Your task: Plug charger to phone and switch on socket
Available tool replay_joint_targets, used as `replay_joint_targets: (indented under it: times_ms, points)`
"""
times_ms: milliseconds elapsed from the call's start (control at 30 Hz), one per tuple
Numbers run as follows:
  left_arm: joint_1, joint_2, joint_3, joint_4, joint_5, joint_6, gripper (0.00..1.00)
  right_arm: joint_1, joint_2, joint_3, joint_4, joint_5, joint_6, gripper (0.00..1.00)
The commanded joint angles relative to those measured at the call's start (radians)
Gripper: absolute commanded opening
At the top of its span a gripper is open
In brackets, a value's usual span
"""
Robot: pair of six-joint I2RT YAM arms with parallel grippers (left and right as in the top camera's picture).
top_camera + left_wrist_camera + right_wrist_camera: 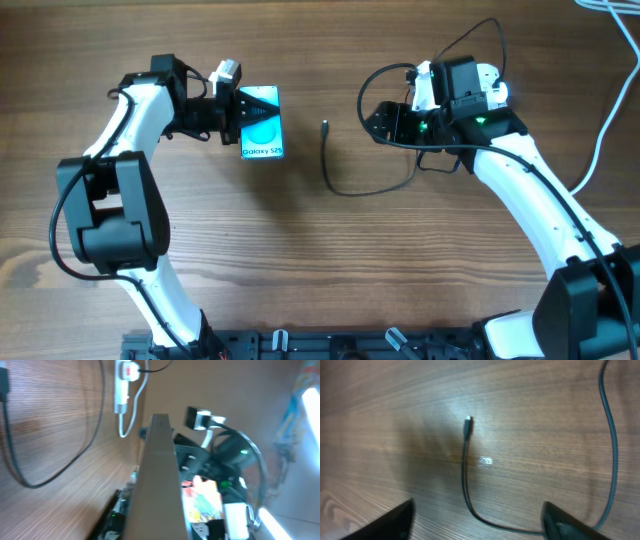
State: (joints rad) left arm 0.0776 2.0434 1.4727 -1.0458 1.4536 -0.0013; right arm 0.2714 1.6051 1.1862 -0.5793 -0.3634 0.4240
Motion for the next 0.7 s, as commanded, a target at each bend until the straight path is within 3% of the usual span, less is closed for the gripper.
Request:
replay_joint_targets:
  times_ms: [0, 33, 133, 400, 667]
  points:
    - [0.037, -0.016, 0.0, -0.011, 0.106, 0.024, 0.04, 0.036, 0.043, -0.004, 0.002, 0.03, 0.048, 0.39]
    - [0.052, -0.016, 0.0, -0.01, 0.106, 0.024, 0.04, 0.054, 0.056, -0.004, 0.01, 0.036, 0.048, 0.28]
    - [0.1, -0.016, 0.0, -0.011, 0.104, 0.024, 0.04, 0.114, 0.091, -0.004, 0.027, 0.094, 0.05, 0.09]
    - [0.166, -0.016, 0.0, -0.071, -0.018, 0.025, 0.04, 0.29, 0.211, 0.017, 0.113, 0.315, 0.092, 0.07]
    - [0.166, -0.016, 0.0, -0.069, -0.024, 0.025, 0.04, 0.308, 0.348, 0.326, -0.162, 0.34, 0.069, 0.11]
